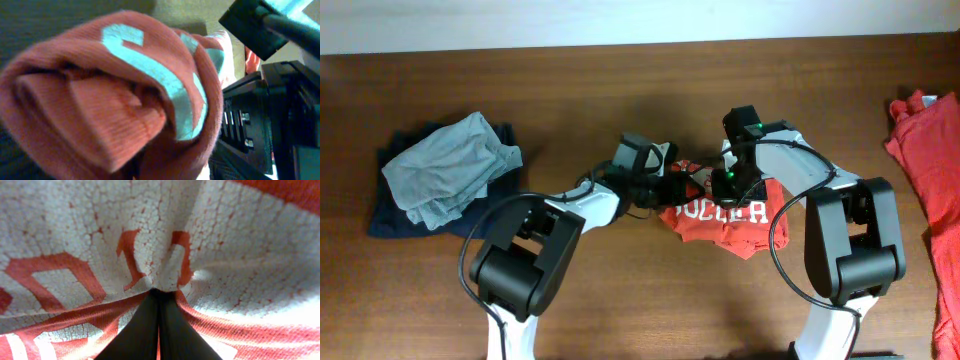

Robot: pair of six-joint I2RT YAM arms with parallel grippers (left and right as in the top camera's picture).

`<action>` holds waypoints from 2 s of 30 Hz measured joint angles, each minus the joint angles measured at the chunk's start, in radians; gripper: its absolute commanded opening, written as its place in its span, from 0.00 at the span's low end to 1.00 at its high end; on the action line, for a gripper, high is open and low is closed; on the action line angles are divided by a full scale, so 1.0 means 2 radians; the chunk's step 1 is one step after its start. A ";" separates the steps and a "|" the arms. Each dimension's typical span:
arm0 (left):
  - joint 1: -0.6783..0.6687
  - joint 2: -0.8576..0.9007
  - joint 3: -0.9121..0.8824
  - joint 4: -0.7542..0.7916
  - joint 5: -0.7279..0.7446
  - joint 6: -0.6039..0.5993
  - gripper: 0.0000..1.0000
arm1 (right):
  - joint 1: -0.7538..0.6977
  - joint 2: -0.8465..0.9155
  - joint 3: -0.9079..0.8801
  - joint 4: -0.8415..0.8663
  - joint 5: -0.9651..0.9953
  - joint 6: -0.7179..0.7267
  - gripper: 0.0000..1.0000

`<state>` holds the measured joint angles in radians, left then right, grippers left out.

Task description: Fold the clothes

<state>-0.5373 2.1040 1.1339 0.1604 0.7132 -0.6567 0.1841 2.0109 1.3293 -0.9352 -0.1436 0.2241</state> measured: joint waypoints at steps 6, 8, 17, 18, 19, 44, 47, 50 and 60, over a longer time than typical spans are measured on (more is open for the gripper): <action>-0.024 0.000 0.000 0.003 -0.006 0.000 0.63 | 0.000 0.000 0.000 0.000 0.000 0.000 0.04; -0.032 0.000 0.000 0.004 -0.013 0.000 0.63 | 0.000 0.000 0.000 0.000 0.000 0.000 0.04; -0.040 0.000 0.000 0.015 -0.032 -0.014 0.58 | 0.000 0.000 0.000 0.000 -0.002 0.000 0.04; -0.040 0.000 0.000 0.018 -0.032 -0.019 0.52 | 0.000 0.000 0.000 0.000 -0.002 0.000 0.04; -0.040 0.000 0.000 0.020 -0.033 -0.023 0.43 | 0.000 0.000 0.000 0.000 -0.002 0.000 0.04; 0.006 -0.071 -0.006 -0.100 -0.011 0.061 0.00 | -0.009 -0.199 0.062 -0.135 0.014 0.000 0.05; 0.031 -0.142 -0.006 -0.134 -0.044 0.076 0.00 | -0.009 -0.249 0.079 -0.146 0.016 0.002 0.05; 0.073 -0.229 -0.006 -0.136 -0.059 0.081 0.00 | -0.009 -0.269 0.084 -0.150 0.017 0.004 0.05; 0.275 -0.325 -0.006 -0.148 -0.048 0.061 0.00 | -0.009 -0.271 0.085 -0.157 0.017 0.006 0.04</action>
<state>0.0120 1.4532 1.1229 -0.1352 0.6174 -0.5346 0.1658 1.4689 1.5002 -1.2488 -0.1089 0.2359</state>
